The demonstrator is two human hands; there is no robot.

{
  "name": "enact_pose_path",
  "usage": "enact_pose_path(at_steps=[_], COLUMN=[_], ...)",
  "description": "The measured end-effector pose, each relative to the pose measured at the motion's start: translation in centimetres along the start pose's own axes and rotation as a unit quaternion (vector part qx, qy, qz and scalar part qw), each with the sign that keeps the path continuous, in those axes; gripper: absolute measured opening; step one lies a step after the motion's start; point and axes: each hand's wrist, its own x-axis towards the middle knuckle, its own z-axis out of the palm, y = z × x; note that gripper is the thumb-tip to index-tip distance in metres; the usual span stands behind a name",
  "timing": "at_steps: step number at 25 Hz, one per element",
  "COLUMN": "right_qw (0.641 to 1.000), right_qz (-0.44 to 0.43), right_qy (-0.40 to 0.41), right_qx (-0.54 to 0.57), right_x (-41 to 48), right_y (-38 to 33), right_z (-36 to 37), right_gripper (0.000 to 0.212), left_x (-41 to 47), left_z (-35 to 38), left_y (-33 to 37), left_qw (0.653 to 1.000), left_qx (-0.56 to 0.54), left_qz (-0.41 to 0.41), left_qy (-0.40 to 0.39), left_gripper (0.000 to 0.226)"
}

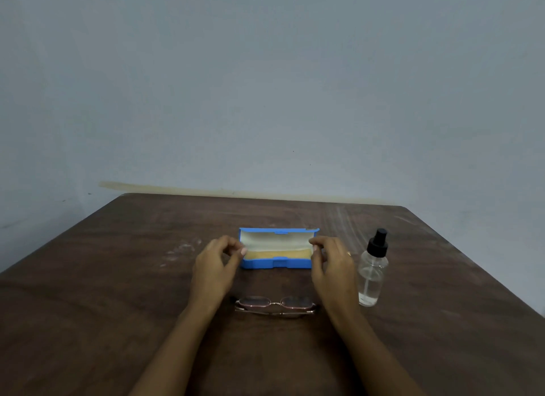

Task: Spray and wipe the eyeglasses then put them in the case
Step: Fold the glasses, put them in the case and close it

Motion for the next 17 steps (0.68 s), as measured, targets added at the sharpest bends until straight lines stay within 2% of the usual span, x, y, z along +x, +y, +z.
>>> enact_pose_path(at_steps=[3, 5, 7, 11, 17], right_qw=[0.999, 0.998, 0.997, 0.995, 0.996], right_qz=[0.024, 0.044, 0.069, 0.093, 0.08], right_qy=[0.014, 0.005, -0.007, -0.017, -0.026], right_qx=[0.035, 0.041, 0.037, 0.04, 0.044], right_x=[-1.7, -2.8, -3.9, -5.5, -6.7], right_y=[-1.1, -1.7, -2.1, -2.5, -2.7], right_z=[-1.6, -2.4, -3.2, -4.3, -4.4], right_gripper=[0.02, 0.02, 0.021, 0.022, 0.023], left_x=[-1.2, -1.4, -1.5, -1.7, -1.9], left_z=[-0.8, -0.9, -0.9, -1.1, -0.8], left_y=[1.8, 2.7, 3.3, 4.3, 5.4], left_qw=[0.987, 0.962, 0.935, 0.919, 0.893], left_qx=[-0.023, 0.047, 0.128, 0.173, 0.254], left_qz=[0.048, 0.081, 0.098, 0.097, 0.123], left_qy=[-0.153, -0.257, -0.317, -0.341, -0.35], left_gripper=[0.005, 0.008, 0.011, 0.01, 0.013])
